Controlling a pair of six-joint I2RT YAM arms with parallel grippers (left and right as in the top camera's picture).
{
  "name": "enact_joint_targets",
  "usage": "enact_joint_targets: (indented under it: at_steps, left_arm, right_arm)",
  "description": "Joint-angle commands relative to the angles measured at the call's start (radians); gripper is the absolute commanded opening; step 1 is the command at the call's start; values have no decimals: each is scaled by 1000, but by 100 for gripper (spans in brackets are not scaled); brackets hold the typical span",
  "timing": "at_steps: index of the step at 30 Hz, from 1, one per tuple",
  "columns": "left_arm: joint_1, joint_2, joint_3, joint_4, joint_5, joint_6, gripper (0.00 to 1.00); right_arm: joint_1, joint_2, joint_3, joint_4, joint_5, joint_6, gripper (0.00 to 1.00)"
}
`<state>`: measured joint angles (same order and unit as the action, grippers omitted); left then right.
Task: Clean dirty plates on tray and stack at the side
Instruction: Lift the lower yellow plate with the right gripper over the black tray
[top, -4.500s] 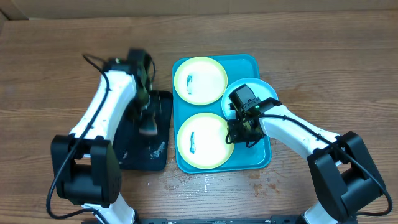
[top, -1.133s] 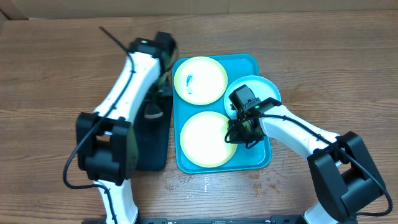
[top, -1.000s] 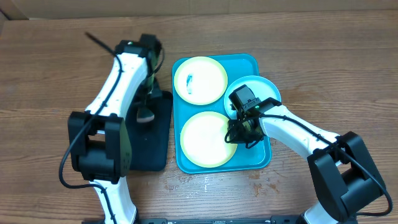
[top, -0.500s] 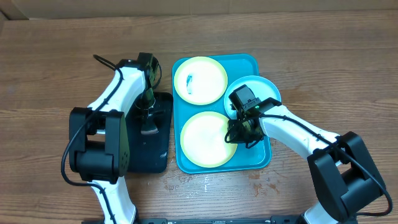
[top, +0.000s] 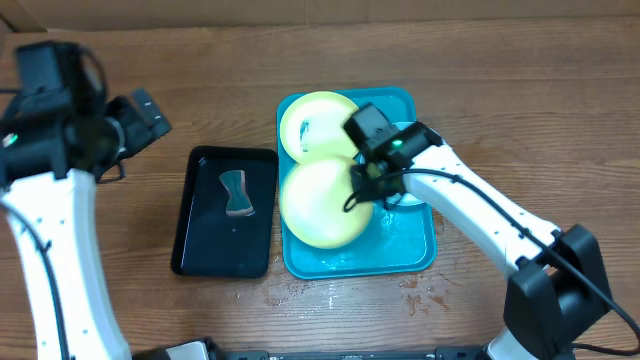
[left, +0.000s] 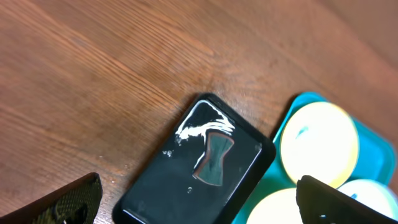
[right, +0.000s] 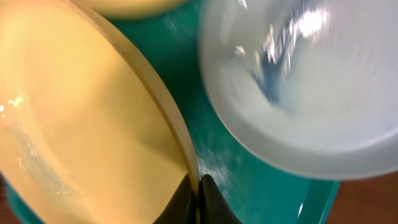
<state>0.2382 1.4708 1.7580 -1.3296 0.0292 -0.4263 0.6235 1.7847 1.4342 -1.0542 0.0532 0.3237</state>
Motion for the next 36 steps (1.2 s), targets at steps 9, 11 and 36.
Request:
enact_joint_targets:
  at_steps: [9, 11, 36]
  left_arm:
    - [137, -139, 11, -5, 109, 4, 100]
    - [137, -136, 11, -5, 108, 4, 100]
    - [136, -130, 11, -5, 92, 4, 100]
  right_arm:
    - [331, -14, 118, 281, 406, -70, 4]
    - [375, -3, 118, 329, 488, -70, 4]
    - [699, 13, 118, 441, 1125, -175, 4]
